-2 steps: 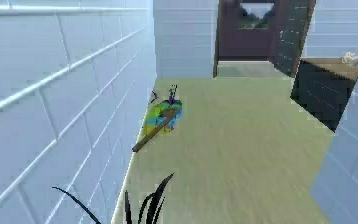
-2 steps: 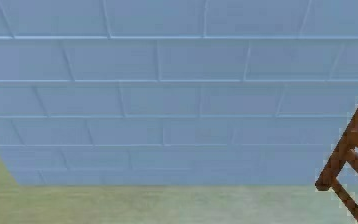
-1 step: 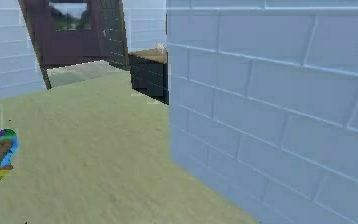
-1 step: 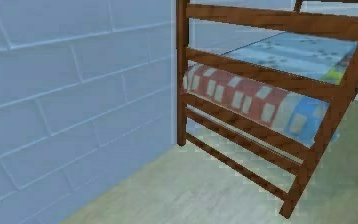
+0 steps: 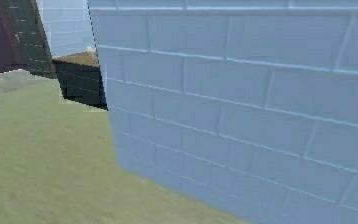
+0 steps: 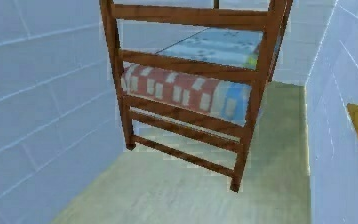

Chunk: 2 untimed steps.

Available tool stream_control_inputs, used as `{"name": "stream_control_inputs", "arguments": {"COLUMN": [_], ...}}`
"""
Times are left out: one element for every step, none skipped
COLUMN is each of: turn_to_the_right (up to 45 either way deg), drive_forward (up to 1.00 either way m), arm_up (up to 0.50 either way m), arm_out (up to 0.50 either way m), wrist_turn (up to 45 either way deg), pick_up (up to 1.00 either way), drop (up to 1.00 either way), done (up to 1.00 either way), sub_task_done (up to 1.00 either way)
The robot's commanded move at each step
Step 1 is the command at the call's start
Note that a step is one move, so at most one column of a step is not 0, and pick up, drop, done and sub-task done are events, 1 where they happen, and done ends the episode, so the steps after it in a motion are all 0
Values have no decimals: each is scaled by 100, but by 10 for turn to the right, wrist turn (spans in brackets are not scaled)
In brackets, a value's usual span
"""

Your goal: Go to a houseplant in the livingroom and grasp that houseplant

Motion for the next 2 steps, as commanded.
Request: {"name": "stream_control_inputs", "arguments": {"turn_to_the_right": [0,-330], "drive_forward": [30,0], "arm_up": [0,0], "arm_out": [0,0], "wrist_turn": [0,0], "pick_up": [0,0], "drop": [0,0], "done": [0,0], "sub_task_done": [0,0]}}
